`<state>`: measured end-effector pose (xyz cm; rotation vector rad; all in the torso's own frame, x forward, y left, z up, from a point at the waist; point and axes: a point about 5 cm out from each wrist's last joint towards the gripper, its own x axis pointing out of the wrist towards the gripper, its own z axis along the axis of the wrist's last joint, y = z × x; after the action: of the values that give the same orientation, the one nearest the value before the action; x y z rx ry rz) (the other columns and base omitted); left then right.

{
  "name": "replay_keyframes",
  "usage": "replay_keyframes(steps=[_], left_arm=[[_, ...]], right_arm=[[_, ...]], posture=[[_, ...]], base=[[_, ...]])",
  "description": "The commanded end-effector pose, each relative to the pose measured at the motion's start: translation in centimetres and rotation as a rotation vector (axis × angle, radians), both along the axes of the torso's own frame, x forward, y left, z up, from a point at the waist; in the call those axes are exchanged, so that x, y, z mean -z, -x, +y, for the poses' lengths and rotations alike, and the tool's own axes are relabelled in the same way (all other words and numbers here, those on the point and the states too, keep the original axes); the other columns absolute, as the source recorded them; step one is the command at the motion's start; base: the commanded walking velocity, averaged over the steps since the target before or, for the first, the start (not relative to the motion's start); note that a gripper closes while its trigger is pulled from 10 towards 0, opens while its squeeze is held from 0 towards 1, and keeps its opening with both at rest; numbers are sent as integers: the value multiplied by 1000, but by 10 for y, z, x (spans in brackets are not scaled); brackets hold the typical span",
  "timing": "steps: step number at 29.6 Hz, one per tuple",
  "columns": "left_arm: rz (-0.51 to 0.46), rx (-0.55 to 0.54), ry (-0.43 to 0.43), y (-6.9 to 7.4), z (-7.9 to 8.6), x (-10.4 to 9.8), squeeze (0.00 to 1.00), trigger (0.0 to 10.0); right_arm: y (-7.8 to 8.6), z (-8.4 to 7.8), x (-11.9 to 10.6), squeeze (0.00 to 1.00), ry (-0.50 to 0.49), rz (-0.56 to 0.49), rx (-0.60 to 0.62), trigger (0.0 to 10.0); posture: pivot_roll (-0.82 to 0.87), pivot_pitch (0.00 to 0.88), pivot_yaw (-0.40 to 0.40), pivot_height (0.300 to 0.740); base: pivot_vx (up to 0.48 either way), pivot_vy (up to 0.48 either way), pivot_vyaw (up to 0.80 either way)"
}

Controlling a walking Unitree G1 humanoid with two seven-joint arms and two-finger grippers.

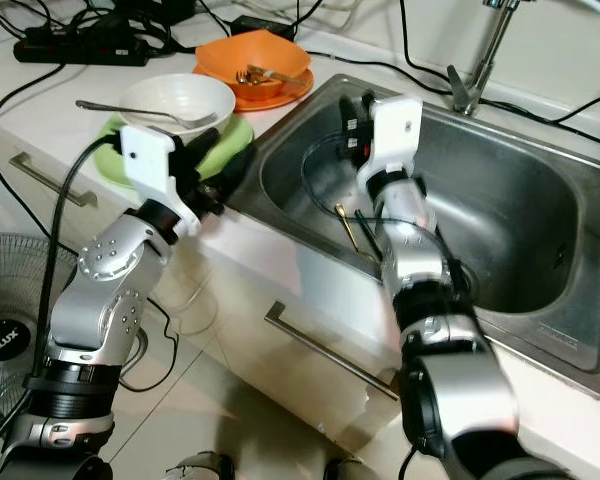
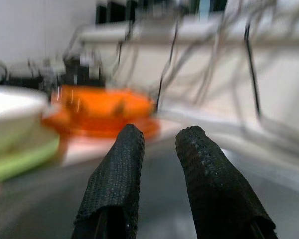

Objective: Kitchen organization

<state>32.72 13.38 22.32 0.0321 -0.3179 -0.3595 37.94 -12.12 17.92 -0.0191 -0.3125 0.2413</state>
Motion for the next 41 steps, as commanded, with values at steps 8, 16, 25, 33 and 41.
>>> replay_keyframes(steps=[8, 16, 25, 33, 41], left_arm=[[-129, -310, 40, -2, 61, -21, 0, 10000], [27, -409, 48, -10, 94, 1, 0, 10000], [84, -314, 60, -21, 86, 6, 0, 10000], [83, -321, 42, -30, 90, 2, 0, 10000], [107, -336, 9, -45, 99, -1, 0, 10000]], right_arm=[[16, 5, 24, 0, -41, 56, 8, 10000], [15, 5, 20, 0, -49, 51, 9, 10000], [16, 1, 9, 0, -78, -1, 27, 10000], [14, -6, -1, 0, -86, -31, 44, 10000], [17, -5, 3, 0, -86, -17, 48, 10000]], posture=[[133, 73, -15, 740], [139, 65, -20, 740], [131, 71, -22, 740], [129, 79, -27, 740], [120, 82, -21, 740]], base=[[0, 0, 0], [0, 0, 0], [0, 0, 0], [0, 0, 0], [0, 0, 0]])
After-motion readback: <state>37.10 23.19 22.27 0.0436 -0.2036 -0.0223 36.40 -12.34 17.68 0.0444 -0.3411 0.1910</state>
